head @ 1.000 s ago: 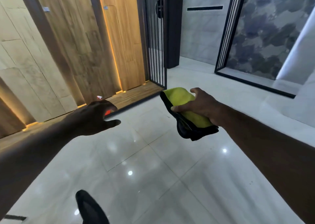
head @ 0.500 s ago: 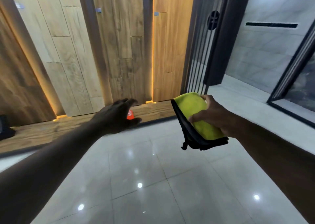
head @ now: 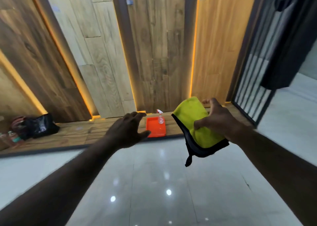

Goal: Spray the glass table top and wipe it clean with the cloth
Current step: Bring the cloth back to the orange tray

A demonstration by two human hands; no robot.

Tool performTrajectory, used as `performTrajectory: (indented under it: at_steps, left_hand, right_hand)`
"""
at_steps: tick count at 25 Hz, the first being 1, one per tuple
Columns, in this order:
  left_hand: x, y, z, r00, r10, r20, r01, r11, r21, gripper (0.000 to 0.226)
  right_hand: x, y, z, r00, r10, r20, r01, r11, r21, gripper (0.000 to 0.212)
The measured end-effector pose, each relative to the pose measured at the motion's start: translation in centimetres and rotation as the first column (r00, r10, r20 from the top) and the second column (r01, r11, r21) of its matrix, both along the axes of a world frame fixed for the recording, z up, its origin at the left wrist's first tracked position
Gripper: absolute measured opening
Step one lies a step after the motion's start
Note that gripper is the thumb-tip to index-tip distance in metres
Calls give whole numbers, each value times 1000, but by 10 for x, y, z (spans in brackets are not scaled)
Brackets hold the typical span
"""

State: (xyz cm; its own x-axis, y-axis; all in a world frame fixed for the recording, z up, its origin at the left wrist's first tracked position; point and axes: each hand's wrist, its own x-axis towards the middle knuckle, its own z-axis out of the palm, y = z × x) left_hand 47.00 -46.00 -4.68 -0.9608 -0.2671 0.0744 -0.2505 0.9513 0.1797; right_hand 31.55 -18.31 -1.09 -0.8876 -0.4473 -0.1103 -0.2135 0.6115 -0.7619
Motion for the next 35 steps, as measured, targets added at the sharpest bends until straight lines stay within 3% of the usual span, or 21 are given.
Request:
performTrajectory:
  at_steps: [5, 9, 13, 18, 23, 29, 33, 35]
  left_hand:
    - [-89, -78, 9, 988, 135, -69, -129, 988, 81, 70]
    - [-174, -179, -12, 973, 195, -124, -176, 972, 154, 63]
    - [-270, -285, -23, 970, 191, -153, -160, 969, 190, 61]
    - [-391, -404, -29, 988, 154, -31, -146, 970, 194, 59]
    - [-488, -483, -105, 981, 136, 135, -168, 952, 258, 54]
    - [-589, -558, -233, 935, 127, 332, -259, 884, 390, 52]
    - [-646, -599, -276, 915, 149, 375, -324, 825, 464, 51]
    - [-664, -617, -286, 914, 151, 376, -336, 801, 495, 50]
  right_hand:
    - [-136, -138, 9, 980, 200, -14, -196, 971, 135, 98]
    - [-234, -259, -1, 953, 296, -59, -284, 947, 151, 102]
    - [-329, -364, -16, 950, 297, -93, -276, 943, 187, 113]
    - [-437, -462, -45, 969, 248, -13, -241, 951, 193, 112]
    - [-527, -524, -146, 956, 275, 105, -293, 919, 264, 90]
    - [-625, -624, -315, 932, 235, 275, -313, 905, 287, 33]
    - [-674, -693, -380, 944, 218, 249, -289, 910, 297, 28]
    - [-691, -715, -390, 944, 219, 245, -294, 895, 334, 48]
